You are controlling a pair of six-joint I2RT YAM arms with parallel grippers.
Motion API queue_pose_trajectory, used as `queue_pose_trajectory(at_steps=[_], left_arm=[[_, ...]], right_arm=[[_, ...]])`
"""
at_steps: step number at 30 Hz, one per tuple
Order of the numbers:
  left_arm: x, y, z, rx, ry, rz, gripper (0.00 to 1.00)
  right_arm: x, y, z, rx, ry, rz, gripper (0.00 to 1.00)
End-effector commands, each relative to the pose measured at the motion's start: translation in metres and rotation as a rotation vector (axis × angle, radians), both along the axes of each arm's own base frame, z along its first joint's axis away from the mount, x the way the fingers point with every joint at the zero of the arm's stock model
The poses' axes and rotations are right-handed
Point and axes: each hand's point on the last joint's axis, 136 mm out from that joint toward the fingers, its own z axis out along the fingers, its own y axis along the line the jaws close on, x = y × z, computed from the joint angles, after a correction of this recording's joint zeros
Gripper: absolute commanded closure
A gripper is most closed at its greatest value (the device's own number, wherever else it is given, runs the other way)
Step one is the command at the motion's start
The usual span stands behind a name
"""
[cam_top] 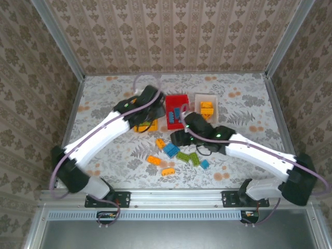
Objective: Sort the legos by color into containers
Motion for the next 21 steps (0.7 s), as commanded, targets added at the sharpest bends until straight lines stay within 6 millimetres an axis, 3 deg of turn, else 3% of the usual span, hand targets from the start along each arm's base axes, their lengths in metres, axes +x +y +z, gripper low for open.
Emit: queue_pose_trajectory(at_steps=[1, 6, 10, 14, 21], left_arm=[[-0.034, 0.050, -0.015, 0.019, -0.011, 0.149, 0.58], [-0.094, 0.107, -0.035, -0.052, -0.010, 0.185, 0.57], [-0.119, 0.132, -0.044, -0.119, -0.041, 0.164, 0.57], [-0.130, 0.142, -0.044, -0.126, -0.050, 0.142, 0.57], [-0.128, 0.131, -0.038, -0.133, -0.043, 0.101, 0.58]], right_arm=[[-0.016, 0.028, -0.032, -0.091, 0.089, 0.099, 0.28], [-0.010, 0.056, -0.065, -0.236, 0.178, 0.125, 0.25], [0.005, 0.066, -0.086, -0.322, 0.198, 0.112, 0.23], [0.023, 0.069, -0.104, -0.401, 0.220, 0.101, 0.22], [0.043, 0.072, -0.128, -0.452, 0.257, 0.096, 0.26]])
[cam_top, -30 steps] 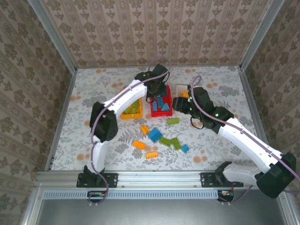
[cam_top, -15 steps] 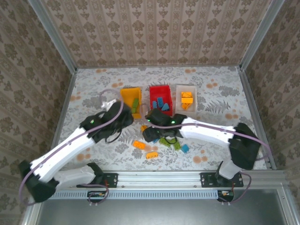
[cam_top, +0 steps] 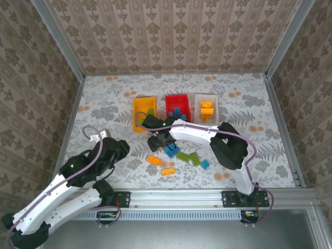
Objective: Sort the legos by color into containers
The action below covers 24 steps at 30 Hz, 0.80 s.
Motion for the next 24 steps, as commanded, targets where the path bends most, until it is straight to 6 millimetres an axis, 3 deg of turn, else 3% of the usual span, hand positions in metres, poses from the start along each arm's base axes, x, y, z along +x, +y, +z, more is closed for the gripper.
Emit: queue_pose_trajectory(at_steps=[1, 11, 17, 21, 24], left_arm=[[0.000, -0.006, 0.003, 0.003, 0.001, -0.030, 0.58], [0.006, -0.021, 0.004, -0.006, 0.005, -0.063, 0.58], [0.009, -0.029, 0.002, -0.014, 0.006, -0.078, 0.58], [0.013, -0.038, 0.006, -0.023, -0.012, -0.113, 0.59], [0.017, -0.049, 0.015, -0.037, -0.037, -0.151, 0.59]], right_arm=[[0.004, -0.007, -0.008, -0.071, 0.018, 0.015, 0.27], [0.009, -0.001, -0.031, -0.066, 0.070, -0.002, 0.42], [0.011, 0.002, -0.029, -0.045, 0.058, -0.002, 0.59], [0.015, 0.004, -0.001, 0.001, -0.001, -0.011, 0.64], [0.021, -0.002, 0.040, 0.049, -0.080, -0.034, 0.66]])
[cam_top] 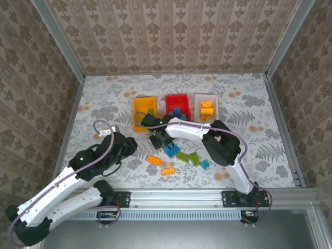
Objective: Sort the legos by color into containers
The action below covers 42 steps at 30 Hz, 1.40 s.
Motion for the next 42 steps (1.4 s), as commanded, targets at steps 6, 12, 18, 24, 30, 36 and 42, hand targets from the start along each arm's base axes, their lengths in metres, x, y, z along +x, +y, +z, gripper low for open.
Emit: queue_pose_trajectory(at_steps=[6, 12, 18, 24, 30, 36, 42], left_arm=[[0.018, -0.046, 0.037, -0.037, -0.085, -0.153, 0.59], [0.037, -0.105, 0.055, -0.031, -0.120, -0.301, 0.59], [0.053, -0.163, 0.059, 0.015, -0.135, -0.413, 0.59], [0.061, -0.200, 0.050, 0.028, -0.112, -0.471, 0.59], [0.064, -0.215, 0.042, 0.027, -0.101, -0.488, 0.58], [0.065, -0.231, 0.052, 0.010, -0.154, -0.514, 0.57], [0.073, -0.237, 0.086, 0.057, -0.317, -0.497, 0.55]], right_arm=[[0.027, -0.060, 0.129, 0.179, -0.207, -0.170, 0.68], [0.069, -0.160, 0.159, 0.232, -0.254, -0.400, 0.69], [0.129, -0.225, 0.147, 0.252, -0.229, -0.573, 0.69], [0.168, -0.257, 0.112, 0.184, -0.148, -0.655, 0.69], [0.179, -0.265, 0.084, 0.140, -0.088, -0.680, 0.64], [0.178, -0.264, 0.072, 0.135, -0.059, -0.685, 0.61], [0.177, -0.262, 0.066, 0.134, -0.040, -0.680, 0.58]])
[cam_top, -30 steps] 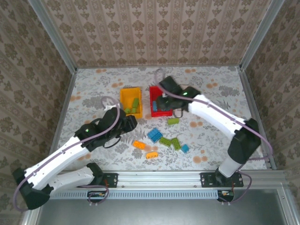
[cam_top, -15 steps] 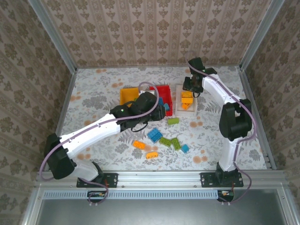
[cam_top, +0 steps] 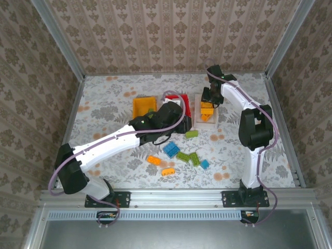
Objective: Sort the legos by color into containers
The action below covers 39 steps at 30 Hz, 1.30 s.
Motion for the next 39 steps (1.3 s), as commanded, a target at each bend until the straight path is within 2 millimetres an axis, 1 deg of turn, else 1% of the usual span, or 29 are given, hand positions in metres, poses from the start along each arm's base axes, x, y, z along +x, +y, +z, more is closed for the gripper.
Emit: queue_pose_trajectory(at_steps=[1, 5, 7, 10, 14, 17, 20, 22, 23, 26, 28, 29, 31, 33, 34, 35, 37, 39], left_arm=[[0.012, -0.007, 0.038, -0.029, -0.159, 0.014, 0.55], [0.019, -0.006, 0.052, -0.037, -0.219, 0.037, 0.54], [0.021, -0.007, 0.055, -0.034, -0.225, 0.038, 0.54], [0.020, -0.010, 0.054, -0.029, -0.219, 0.029, 0.54], [0.019, -0.008, 0.052, -0.022, -0.209, 0.032, 0.54], [0.017, -0.003, 0.049, -0.011, -0.199, 0.040, 0.54], [0.016, 0.010, 0.039, 0.024, -0.169, 0.073, 0.54], [0.012, 0.020, 0.029, 0.038, -0.139, 0.096, 0.54], [0.009, 0.025, 0.025, 0.047, -0.123, 0.103, 0.53], [0.001, 0.040, 0.007, 0.080, -0.067, 0.134, 0.52], [-0.004, 0.047, -0.005, 0.096, -0.036, 0.131, 0.52], [-0.006, 0.048, -0.010, 0.106, -0.025, 0.122, 0.51], [-0.010, 0.047, -0.023, 0.148, -0.016, 0.081, 0.48], [-0.012, 0.035, -0.035, 0.192, -0.029, -0.027, 0.43], [-0.012, 0.029, -0.043, 0.239, -0.044, -0.086, 0.41], [-0.011, 0.025, -0.050, 0.283, -0.058, -0.135, 0.39], [-0.008, 0.014, -0.075, 0.378, -0.058, -0.248, 0.37], [-0.002, 0.007, -0.098, 0.440, -0.048, -0.327, 0.37]], right_arm=[[-0.004, 0.002, -0.008, 0.001, 0.050, 0.020, 0.57], [-0.005, 0.003, -0.010, 0.002, 0.061, 0.024, 0.55], [-0.004, 0.002, -0.009, 0.000, 0.059, 0.025, 0.52], [-0.003, 0.003, -0.006, 0.000, 0.053, 0.029, 0.46], [-0.001, 0.003, 0.005, 0.001, 0.030, 0.034, 0.43], [0.001, 0.004, 0.027, 0.005, -0.028, 0.041, 0.43], [0.003, 0.009, 0.058, 0.013, -0.110, 0.063, 0.45], [0.001, 0.012, 0.083, 0.007, -0.175, 0.081, 0.47], [0.000, 0.013, 0.092, -0.001, -0.198, 0.089, 0.47], [-0.011, 0.018, 0.125, -0.011, -0.282, 0.115, 0.47], [-0.028, 0.025, 0.142, -0.003, -0.338, 0.144, 0.47], [-0.036, 0.029, 0.147, 0.002, -0.361, 0.157, 0.47], [-0.064, 0.038, 0.153, 0.023, -0.391, 0.189, 0.45], [-0.094, 0.045, 0.156, 0.063, -0.408, 0.213, 0.44], [-0.110, 0.047, 0.151, 0.082, -0.401, 0.218, 0.43], [-0.127, 0.047, 0.154, 0.105, -0.418, 0.217, 0.42], [-0.159, 0.044, 0.149, 0.155, -0.421, 0.207, 0.41], [-0.185, 0.037, 0.145, 0.185, -0.421, 0.199, 0.39]])
